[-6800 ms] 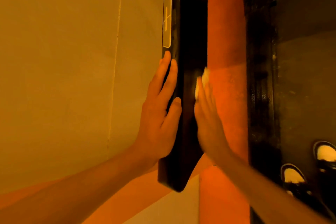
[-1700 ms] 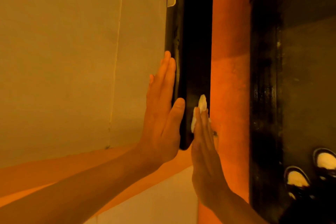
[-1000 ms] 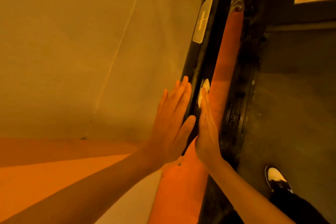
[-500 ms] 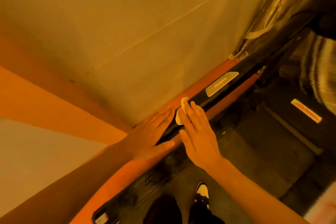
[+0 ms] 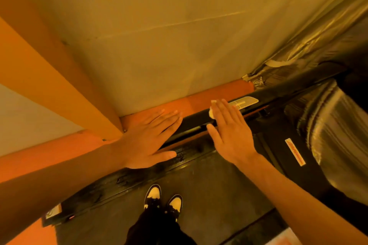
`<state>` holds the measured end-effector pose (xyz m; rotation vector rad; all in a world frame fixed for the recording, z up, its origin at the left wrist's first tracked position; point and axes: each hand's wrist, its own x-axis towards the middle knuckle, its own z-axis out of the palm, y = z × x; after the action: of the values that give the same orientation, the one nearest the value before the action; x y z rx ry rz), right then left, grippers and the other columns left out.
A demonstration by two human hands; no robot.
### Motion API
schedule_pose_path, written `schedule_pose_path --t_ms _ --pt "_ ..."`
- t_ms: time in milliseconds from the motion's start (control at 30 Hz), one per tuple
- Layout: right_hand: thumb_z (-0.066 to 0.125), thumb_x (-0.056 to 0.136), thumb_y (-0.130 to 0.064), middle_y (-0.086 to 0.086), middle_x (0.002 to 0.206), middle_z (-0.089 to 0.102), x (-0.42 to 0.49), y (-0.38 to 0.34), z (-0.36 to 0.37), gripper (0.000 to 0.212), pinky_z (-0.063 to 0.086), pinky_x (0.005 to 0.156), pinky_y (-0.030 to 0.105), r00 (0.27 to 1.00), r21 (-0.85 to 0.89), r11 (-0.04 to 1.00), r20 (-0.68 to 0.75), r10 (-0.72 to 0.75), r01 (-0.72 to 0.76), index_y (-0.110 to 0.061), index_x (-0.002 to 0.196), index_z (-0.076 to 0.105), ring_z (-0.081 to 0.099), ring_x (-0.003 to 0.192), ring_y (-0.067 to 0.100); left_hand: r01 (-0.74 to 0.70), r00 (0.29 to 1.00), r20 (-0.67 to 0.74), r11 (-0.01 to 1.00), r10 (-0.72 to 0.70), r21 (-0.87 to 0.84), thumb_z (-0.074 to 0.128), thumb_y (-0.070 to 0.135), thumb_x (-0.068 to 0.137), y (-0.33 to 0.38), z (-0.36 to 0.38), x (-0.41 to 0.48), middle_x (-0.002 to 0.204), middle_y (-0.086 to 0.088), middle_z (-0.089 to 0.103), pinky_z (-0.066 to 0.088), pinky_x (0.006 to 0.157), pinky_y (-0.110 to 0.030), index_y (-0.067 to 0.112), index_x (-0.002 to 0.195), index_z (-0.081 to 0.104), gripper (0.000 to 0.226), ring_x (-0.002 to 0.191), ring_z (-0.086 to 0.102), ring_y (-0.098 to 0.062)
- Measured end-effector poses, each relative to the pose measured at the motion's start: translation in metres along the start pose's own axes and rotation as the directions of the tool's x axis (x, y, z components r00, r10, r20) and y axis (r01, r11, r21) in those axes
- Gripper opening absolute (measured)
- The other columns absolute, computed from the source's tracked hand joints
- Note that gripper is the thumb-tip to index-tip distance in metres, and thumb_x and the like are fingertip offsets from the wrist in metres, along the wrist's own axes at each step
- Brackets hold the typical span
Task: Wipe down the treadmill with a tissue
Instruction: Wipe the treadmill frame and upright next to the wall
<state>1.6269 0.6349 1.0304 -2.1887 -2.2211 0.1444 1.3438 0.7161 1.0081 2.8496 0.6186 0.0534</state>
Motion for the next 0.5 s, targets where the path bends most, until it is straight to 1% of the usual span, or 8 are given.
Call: schedule_pose_path --t_ms 67,133,233,300,333,367,433,500 --pt "-0.011 0.101 -0.064 0.01 0.171 0.021 0.003 0.002 -0.003 0.09 -0.002 0.13 0.037 0.989 0.04 0.988 -0.018 0.147 -0.146 -0.008 0.164 0.022 0.008 0.161 0.022 -0.01 1.0 0.017 1.0 0.011 -0.015 0.011 0.071 0.104 -0.001 -0.001 0.0 0.174 -0.01 0.0 -0.002 0.129 -0.043 0.008 0.165 0.0 0.089 0.16 -0.006 -0.02" --pt "-0.012 0.102 -0.061 0.01 0.172 0.016 -0.001 -0.032 -0.001 0.087 -0.004 0.13 0.039 0.987 0.109 0.981 -0.013 0.163 -0.161 -0.009 0.164 0.019 0.003 0.161 0.021 -0.018 1.0 0.009 0.999 0.018 -0.027 0.011 0.072 0.103 -0.001 0.0 -0.001 0.174 -0.01 -0.001 -0.003 0.129 -0.043 0.009 0.165 -0.002 0.09 0.16 -0.006 -0.02" --pt "0.001 0.109 -0.052 0.009 0.171 0.019 -0.018 -0.07 0.003 0.073 0.007 0.13 0.046 0.998 0.167 0.984 0.01 -0.062 0.059 -0.009 0.163 0.022 0.007 0.161 0.023 -0.031 0.999 -0.009 0.999 0.031 -0.042 0.013 0.072 0.103 -0.001 0.001 -0.001 0.173 -0.01 -0.001 -0.004 0.129 -0.043 0.009 0.165 -0.004 0.09 0.16 -0.006 -0.02" --pt "0.005 0.11 -0.054 0.007 0.172 0.019 -0.018 -0.048 -0.003 0.071 0.012 0.13 0.046 0.978 0.115 0.974 0.052 -0.204 0.197 -0.01 0.164 0.021 0.009 0.16 0.022 -0.036 0.999 -0.013 0.998 0.035 -0.047 0.014 0.073 0.103 -0.002 0.001 -0.002 0.173 -0.011 -0.001 -0.003 0.129 -0.043 0.008 0.165 -0.003 0.091 0.16 -0.006 -0.02" --pt "0.006 0.109 -0.057 0.007 0.171 0.02 -0.014 -0.028 -0.006 0.073 0.014 0.13 0.047 0.977 0.078 0.978 0.071 -0.2 0.194 -0.011 0.164 0.021 0.01 0.16 0.022 -0.04 0.999 -0.01 0.998 0.04 -0.042 0.015 0.073 0.103 -0.002 0.001 -0.002 0.173 -0.011 -0.001 -0.002 0.129 -0.044 0.008 0.165 -0.003 0.091 0.161 -0.005 -0.021" --pt "0.004 0.107 -0.061 0.008 0.171 0.022 -0.008 -0.007 -0.009 0.077 0.016 0.129 0.047 0.987 0.042 0.989 0.073 -0.142 0.14 -0.012 0.164 0.023 0.012 0.16 0.022 -0.045 0.999 -0.007 0.998 0.045 -0.034 0.016 0.073 0.103 -0.002 0.0 -0.001 0.173 -0.011 -0.001 -0.001 0.129 -0.044 0.007 0.165 -0.002 0.092 0.161 -0.005 -0.021" --pt "-0.003 0.102 -0.067 0.011 0.169 0.029 0.01 0.034 -0.018 0.09 0.013 0.13 0.047 0.996 0.008 0.997 0.041 0.074 -0.074 -0.009 0.162 0.03 0.015 0.159 0.024 -0.051 0.999 -0.011 0.998 0.05 -0.027 0.018 0.074 0.103 -0.001 0.0 0.0 0.173 -0.011 0.001 -0.001 0.129 -0.043 0.007 0.165 -0.001 0.093 0.161 -0.003 -0.021" --pt "-0.013 0.096 -0.071 0.013 0.165 0.036 0.022 0.04 -0.02 0.103 0.008 0.13 0.045 0.968 0.026 0.968 0.018 0.249 -0.25 -0.006 0.158 0.038 0.019 0.158 0.026 -0.049 0.999 -0.015 0.998 0.049 -0.024 0.021 0.075 0.102 -0.001 0.001 0.0 0.173 -0.011 0.003 -0.003 0.129 -0.041 0.007 0.165 0.001 0.095 0.161 0.0 -0.021"
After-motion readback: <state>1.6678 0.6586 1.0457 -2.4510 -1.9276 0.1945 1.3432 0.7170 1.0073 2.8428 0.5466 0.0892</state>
